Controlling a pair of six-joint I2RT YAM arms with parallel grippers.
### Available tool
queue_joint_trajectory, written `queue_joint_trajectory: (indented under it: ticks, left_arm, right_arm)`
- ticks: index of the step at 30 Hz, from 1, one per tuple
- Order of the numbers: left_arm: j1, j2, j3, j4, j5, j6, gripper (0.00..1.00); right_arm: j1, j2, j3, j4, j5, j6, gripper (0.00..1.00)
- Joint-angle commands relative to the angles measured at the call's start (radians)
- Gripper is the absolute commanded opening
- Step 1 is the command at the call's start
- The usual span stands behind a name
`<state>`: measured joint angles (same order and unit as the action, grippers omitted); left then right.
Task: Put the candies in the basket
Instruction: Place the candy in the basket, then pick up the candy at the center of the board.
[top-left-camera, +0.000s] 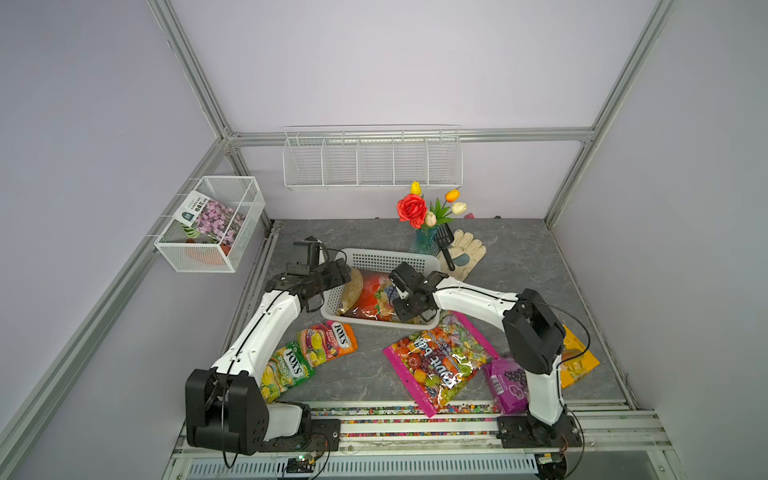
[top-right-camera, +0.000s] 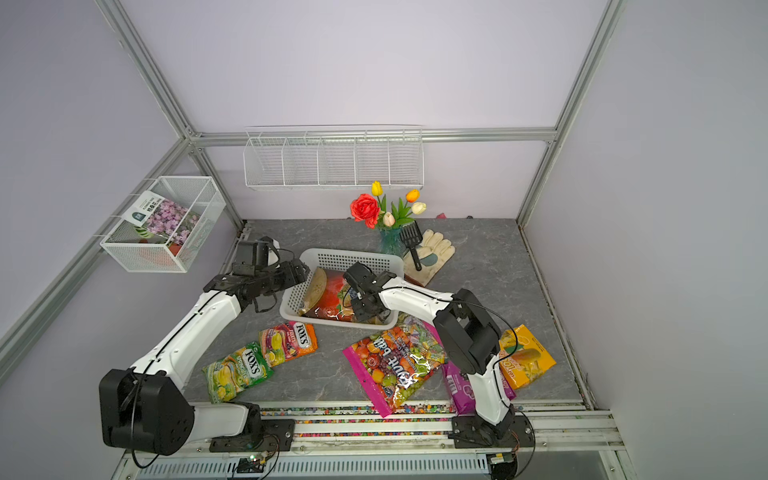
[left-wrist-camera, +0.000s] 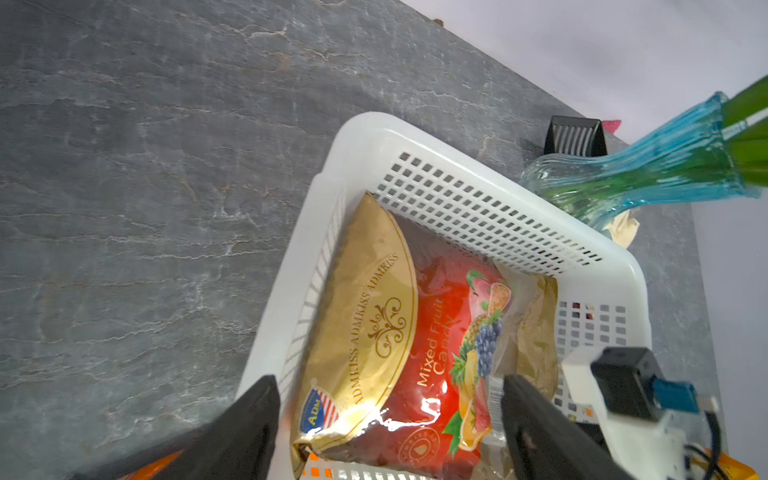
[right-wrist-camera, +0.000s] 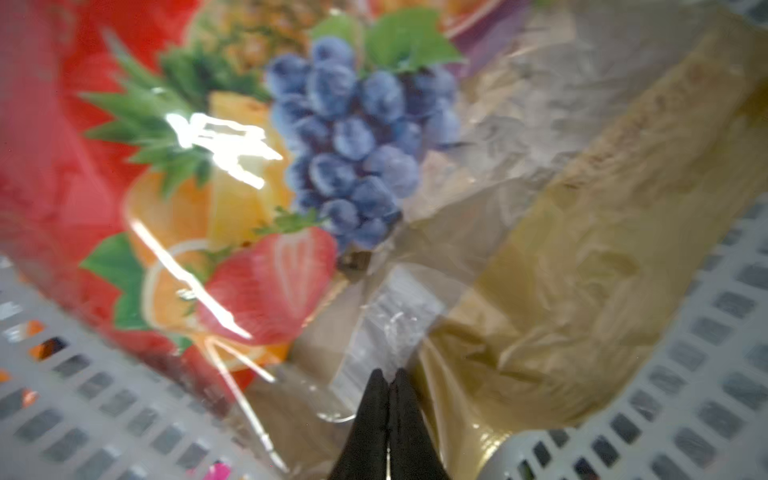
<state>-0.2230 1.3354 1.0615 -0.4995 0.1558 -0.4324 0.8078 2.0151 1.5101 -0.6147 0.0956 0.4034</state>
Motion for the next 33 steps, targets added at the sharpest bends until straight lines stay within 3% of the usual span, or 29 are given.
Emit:
queue_joint_trajectory:
  ticks: [1,6,15,18,21,23,26,28,33]
  left_arm:
    - [-0.032,-0.013,-0.007,0.046,0.010,0.037,0.86]
    - [-0.074,-0.024,-0.009,0.080,0.023,0.058,0.86]
    - [-0.107,-0.089,-0.096,0.173,0.070,0.099,0.87]
    - [-0.114,-0.122,-0.126,0.126,0.059,0.094,0.88]
    - [-0.113,-0.144,-0.132,0.035,-0.019,0.025,0.89]
    - [-0.113,-0.148,-0.119,-0.046,-0.134,-0.116,0.89]
    - [-0.078,-0.157,-0.107,-0.121,-0.179,-0.215,0.90]
    - [-0.040,-0.176,-0.117,-0.133,-0.187,-0.271,0.90]
    - [0.054,-0.224,-0.148,-0.140,-0.202,-0.337,0.90]
  right_arm:
    - [-0.027,0.026,-0.014,-0.003,0.115,0.013,0.08]
    - [-0.026,-0.017,-0.044,0.038,0.071,0.004,0.09]
    - [-0.024,-0.304,-0.168,-0.081,-0.010,-0.005,0.19]
    - [-0.007,-0.411,-0.246,-0.101,-0.110,-0.092,0.25]
    - [0.122,-0.460,-0.279,-0.148,-0.081,-0.237,0.30]
    - [0.235,-0.428,-0.253,-0.201,0.009,-0.274,0.44]
    - [0.335,-0.330,-0.191,-0.226,0.060,-0.235,0.64]
    - [0.369,-0.262,-0.162,-0.210,0.048,-0.233,0.88]
    - [0.396,-0.117,-0.065,-0.219,0.043,-0.207,0.89]
